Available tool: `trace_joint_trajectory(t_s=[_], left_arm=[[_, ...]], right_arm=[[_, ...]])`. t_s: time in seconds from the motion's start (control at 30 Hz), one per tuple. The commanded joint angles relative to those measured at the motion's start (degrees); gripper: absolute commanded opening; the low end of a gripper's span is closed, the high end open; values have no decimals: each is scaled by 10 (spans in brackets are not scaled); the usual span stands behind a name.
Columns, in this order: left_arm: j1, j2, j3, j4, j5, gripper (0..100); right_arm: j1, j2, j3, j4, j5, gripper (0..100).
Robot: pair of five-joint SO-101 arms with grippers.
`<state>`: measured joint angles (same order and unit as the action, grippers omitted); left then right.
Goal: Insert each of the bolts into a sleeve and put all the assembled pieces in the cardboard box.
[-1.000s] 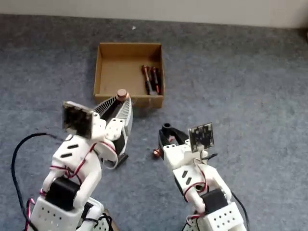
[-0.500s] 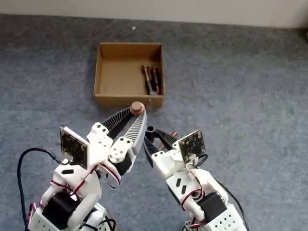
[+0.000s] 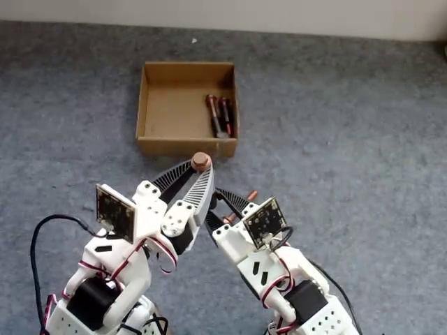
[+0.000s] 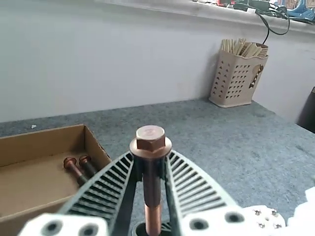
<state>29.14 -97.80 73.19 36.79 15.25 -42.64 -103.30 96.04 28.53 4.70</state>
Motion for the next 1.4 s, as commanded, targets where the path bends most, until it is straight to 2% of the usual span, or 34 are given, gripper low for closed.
trace_joint_trajectory(t_s=[0.0,0.43,1.37], left_arm=[[3,-7,5,-5,-1,6],[-25,-6,44,-8,-18,6],[4,-10,64,-8,-15,6]], right_arm=[[-4,-10,76,-15,4,5],[-4,-10,75,-15,4,5],[-19,-10,75,-15,4,5]])
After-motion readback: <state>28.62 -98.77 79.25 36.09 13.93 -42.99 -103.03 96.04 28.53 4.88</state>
